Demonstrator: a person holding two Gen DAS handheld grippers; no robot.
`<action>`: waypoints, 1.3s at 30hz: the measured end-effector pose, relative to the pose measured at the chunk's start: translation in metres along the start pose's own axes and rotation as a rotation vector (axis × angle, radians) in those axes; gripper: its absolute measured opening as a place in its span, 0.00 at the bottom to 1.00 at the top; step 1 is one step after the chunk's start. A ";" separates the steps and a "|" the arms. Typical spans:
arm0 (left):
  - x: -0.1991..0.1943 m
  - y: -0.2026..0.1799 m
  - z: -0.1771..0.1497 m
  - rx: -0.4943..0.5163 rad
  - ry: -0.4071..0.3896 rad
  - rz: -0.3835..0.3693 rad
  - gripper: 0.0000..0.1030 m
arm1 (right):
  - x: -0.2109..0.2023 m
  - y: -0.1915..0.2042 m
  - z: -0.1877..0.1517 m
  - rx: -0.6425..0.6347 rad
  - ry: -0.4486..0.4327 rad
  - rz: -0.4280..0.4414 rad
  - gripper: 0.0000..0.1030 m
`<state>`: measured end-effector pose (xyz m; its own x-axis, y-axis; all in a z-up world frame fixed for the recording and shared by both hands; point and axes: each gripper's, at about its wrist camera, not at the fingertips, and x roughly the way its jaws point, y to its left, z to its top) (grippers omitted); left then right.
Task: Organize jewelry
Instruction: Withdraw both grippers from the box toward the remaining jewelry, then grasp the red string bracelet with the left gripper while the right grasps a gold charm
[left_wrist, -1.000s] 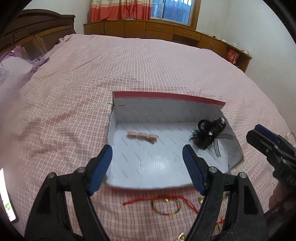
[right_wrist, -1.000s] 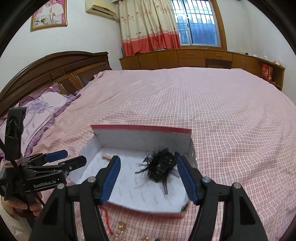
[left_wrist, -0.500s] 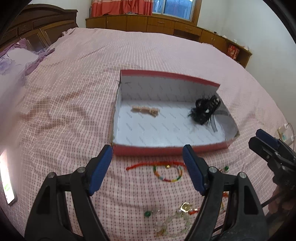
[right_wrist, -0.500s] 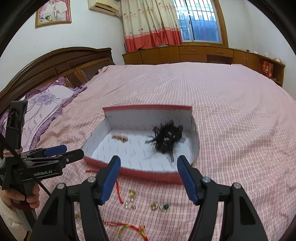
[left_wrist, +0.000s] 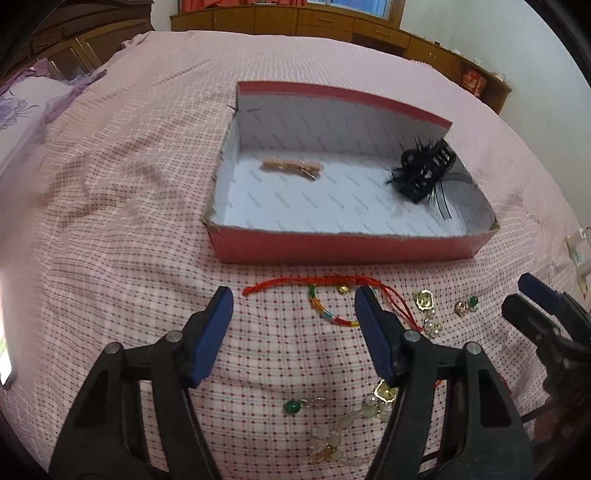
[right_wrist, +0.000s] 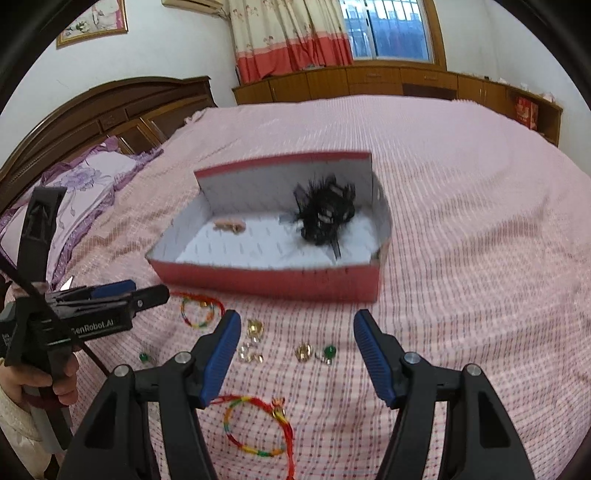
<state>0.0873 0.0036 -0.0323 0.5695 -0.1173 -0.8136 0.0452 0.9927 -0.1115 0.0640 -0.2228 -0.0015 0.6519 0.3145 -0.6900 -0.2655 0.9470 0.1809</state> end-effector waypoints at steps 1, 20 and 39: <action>0.002 -0.002 -0.001 0.003 0.006 -0.001 0.57 | 0.001 -0.001 -0.003 0.004 0.007 0.003 0.64; 0.042 -0.008 -0.006 -0.017 0.046 -0.021 0.00 | 0.023 -0.005 -0.020 0.040 0.068 0.043 0.44; 0.002 0.000 -0.018 -0.001 -0.002 -0.076 0.00 | 0.055 -0.008 -0.025 0.054 0.126 0.025 0.14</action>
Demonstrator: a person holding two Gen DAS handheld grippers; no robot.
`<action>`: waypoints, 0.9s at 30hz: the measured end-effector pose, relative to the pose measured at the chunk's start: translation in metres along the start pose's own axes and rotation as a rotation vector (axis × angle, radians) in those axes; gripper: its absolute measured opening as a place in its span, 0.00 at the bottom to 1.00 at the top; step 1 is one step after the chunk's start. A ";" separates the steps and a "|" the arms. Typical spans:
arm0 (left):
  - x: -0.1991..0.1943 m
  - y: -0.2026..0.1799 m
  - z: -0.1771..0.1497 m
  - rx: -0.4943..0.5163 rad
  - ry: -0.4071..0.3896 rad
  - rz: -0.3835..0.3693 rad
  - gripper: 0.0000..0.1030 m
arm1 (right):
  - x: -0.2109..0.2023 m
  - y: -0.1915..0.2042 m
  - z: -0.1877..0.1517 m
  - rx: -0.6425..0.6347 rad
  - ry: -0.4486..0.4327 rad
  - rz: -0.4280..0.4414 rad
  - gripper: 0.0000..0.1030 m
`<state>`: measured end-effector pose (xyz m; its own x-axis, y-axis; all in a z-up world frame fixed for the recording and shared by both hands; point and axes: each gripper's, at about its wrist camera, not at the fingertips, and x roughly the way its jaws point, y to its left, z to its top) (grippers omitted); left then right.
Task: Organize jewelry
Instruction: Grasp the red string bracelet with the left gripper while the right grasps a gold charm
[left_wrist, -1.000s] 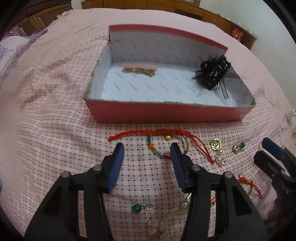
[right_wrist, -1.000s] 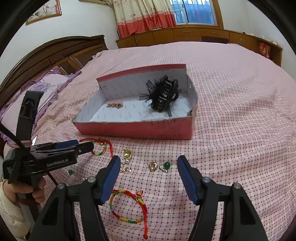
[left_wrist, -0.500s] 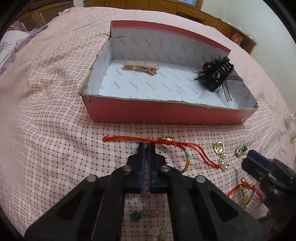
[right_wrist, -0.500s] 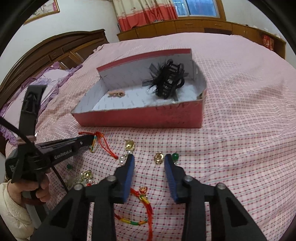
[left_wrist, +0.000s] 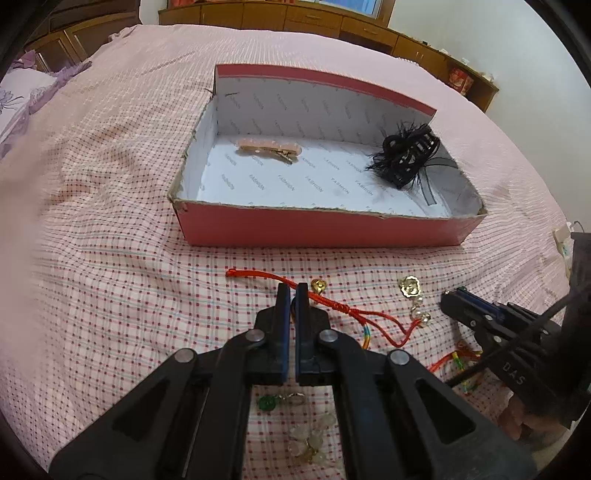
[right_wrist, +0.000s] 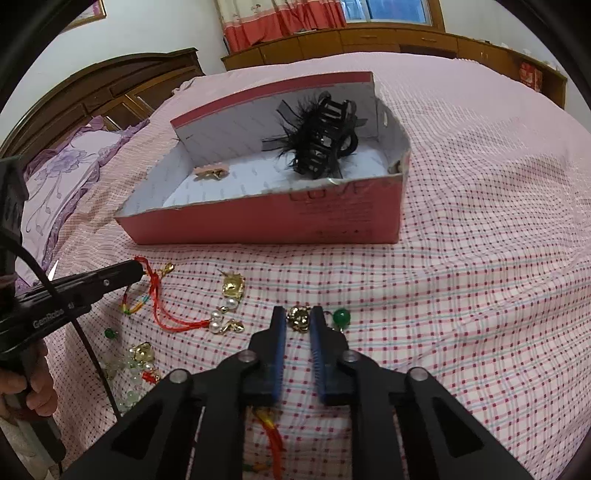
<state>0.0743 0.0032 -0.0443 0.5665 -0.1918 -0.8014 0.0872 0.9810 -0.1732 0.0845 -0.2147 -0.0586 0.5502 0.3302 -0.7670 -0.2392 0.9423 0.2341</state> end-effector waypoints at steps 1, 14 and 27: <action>-0.003 0.000 0.000 -0.001 -0.004 -0.002 0.00 | 0.000 0.000 0.000 -0.003 -0.002 -0.001 0.14; -0.047 -0.001 0.008 -0.016 -0.086 -0.038 0.00 | -0.033 0.012 0.002 -0.040 -0.084 0.059 0.14; -0.034 -0.001 0.003 0.009 -0.019 -0.028 0.02 | -0.061 0.021 0.003 -0.062 -0.138 0.092 0.14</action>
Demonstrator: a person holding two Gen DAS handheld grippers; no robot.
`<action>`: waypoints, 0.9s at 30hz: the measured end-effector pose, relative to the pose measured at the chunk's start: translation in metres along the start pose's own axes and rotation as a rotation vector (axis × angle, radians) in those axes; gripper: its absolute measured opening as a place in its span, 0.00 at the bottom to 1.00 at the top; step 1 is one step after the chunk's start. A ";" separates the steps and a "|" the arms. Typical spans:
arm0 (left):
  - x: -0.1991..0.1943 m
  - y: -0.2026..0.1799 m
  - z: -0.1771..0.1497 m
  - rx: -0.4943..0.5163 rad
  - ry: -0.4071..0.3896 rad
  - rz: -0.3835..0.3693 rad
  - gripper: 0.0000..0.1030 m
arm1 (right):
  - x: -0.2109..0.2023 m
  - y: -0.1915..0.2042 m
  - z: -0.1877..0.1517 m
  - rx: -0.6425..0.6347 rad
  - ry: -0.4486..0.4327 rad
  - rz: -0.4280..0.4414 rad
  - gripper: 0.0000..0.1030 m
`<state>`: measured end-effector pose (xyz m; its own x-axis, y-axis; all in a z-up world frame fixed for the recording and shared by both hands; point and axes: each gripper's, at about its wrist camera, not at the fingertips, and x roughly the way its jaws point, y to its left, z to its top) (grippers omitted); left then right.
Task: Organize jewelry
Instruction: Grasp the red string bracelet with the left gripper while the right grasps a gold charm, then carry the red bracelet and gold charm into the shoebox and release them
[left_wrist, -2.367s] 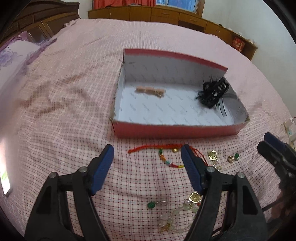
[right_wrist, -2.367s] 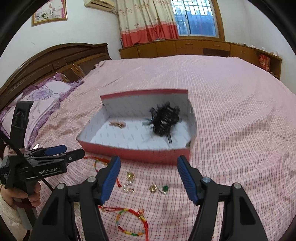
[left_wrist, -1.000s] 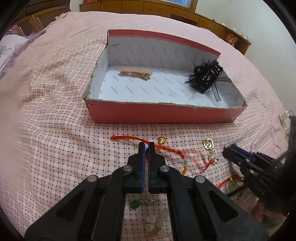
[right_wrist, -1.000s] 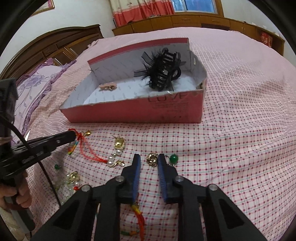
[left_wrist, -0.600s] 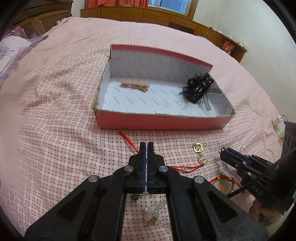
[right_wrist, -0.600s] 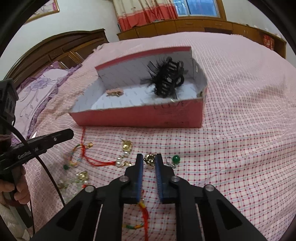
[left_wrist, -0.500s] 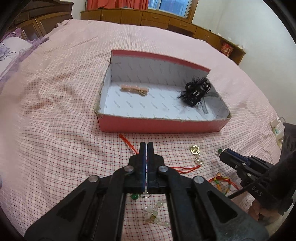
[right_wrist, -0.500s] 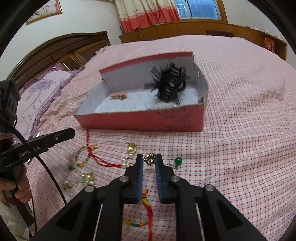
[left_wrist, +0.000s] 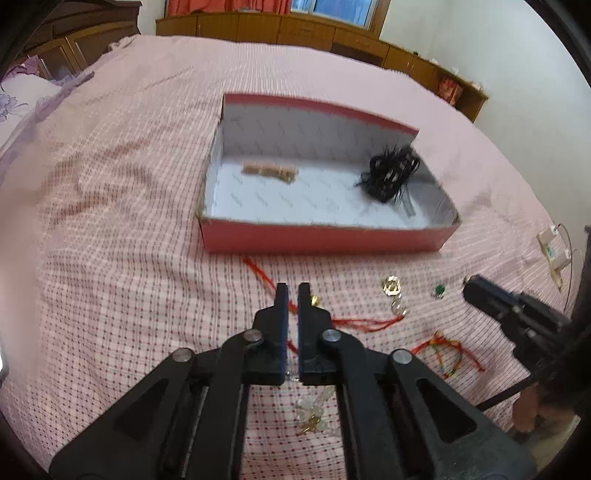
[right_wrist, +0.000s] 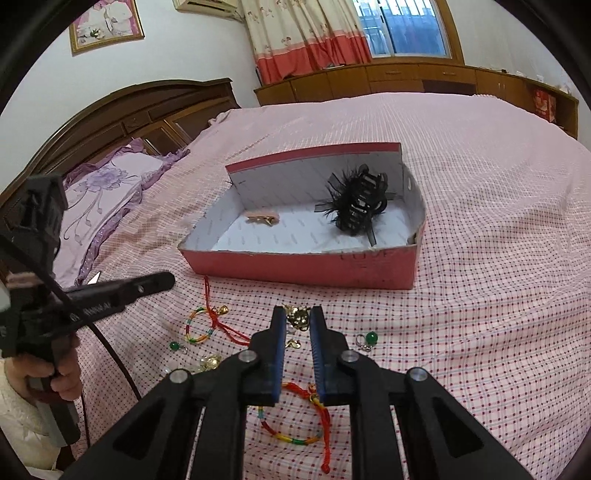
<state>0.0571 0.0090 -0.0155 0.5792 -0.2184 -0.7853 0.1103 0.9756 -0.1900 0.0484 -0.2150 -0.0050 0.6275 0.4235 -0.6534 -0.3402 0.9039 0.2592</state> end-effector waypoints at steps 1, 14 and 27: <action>0.004 0.000 -0.002 0.003 0.016 0.002 0.04 | 0.000 0.000 0.000 0.000 0.000 0.000 0.14; 0.037 0.010 -0.017 -0.009 0.114 0.042 0.18 | 0.000 -0.006 -0.006 0.020 0.013 0.002 0.14; 0.040 0.005 -0.019 0.001 0.093 -0.018 0.00 | 0.004 -0.009 -0.009 0.029 0.018 0.004 0.14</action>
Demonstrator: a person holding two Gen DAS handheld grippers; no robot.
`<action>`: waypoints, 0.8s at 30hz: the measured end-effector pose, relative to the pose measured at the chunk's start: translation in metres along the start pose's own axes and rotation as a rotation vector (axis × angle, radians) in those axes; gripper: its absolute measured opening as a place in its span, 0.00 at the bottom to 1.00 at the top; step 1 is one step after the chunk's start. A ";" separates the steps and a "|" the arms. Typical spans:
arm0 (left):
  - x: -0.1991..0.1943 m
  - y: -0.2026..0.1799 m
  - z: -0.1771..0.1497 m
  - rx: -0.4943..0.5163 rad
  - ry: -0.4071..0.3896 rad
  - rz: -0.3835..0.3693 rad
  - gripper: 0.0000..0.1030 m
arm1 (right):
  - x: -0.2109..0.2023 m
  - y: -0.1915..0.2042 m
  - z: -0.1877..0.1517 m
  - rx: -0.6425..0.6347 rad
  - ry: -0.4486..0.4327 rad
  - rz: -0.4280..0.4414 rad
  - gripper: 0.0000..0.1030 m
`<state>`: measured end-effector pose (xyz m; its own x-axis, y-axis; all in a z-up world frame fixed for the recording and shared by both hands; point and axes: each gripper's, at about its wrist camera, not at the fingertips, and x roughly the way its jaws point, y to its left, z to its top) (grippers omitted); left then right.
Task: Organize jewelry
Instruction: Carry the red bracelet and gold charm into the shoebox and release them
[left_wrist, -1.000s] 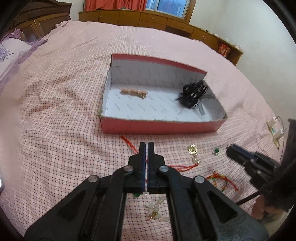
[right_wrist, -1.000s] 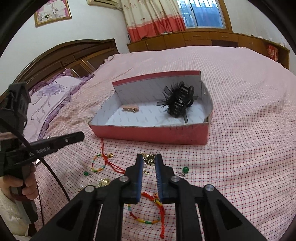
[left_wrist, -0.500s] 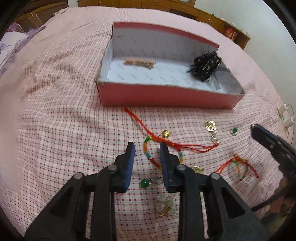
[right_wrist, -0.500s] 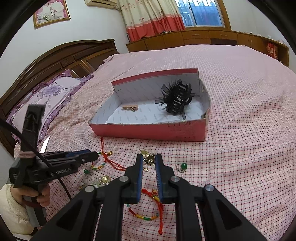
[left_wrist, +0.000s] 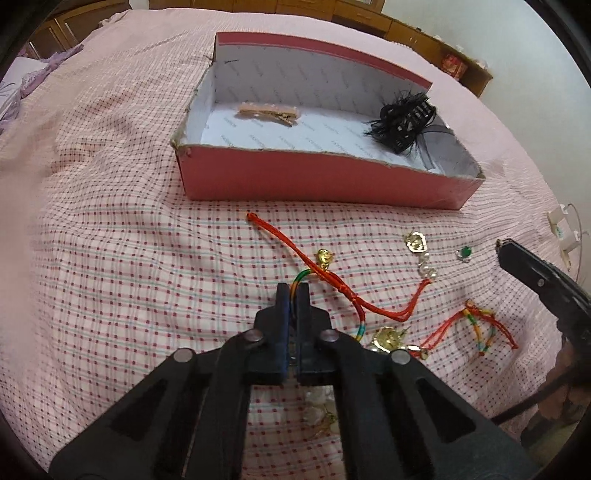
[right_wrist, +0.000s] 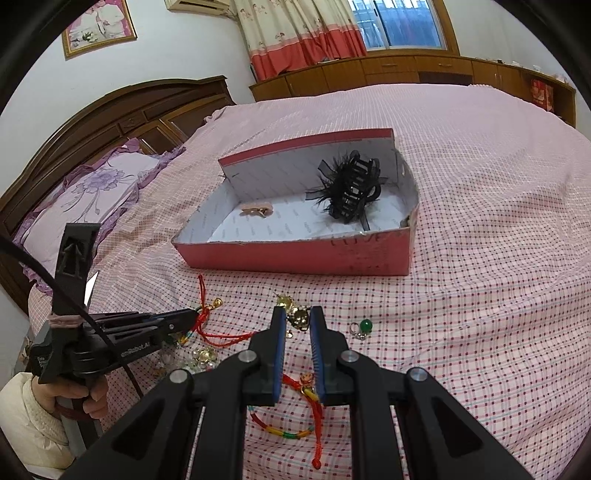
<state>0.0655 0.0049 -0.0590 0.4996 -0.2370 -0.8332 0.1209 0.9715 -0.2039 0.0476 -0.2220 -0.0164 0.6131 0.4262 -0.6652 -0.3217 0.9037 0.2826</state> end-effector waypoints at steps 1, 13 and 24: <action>-0.003 -0.001 0.000 0.001 -0.008 -0.007 0.00 | 0.000 0.000 0.000 0.000 -0.002 -0.001 0.14; -0.056 -0.002 0.009 -0.021 -0.151 -0.046 0.00 | -0.013 0.005 0.007 -0.016 -0.034 0.009 0.14; -0.074 0.000 0.038 -0.019 -0.255 -0.022 0.00 | -0.021 0.016 0.023 -0.053 -0.067 0.010 0.14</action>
<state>0.0612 0.0228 0.0217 0.6976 -0.2477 -0.6723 0.1189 0.9654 -0.2323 0.0466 -0.2157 0.0180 0.6563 0.4385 -0.6140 -0.3647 0.8968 0.2506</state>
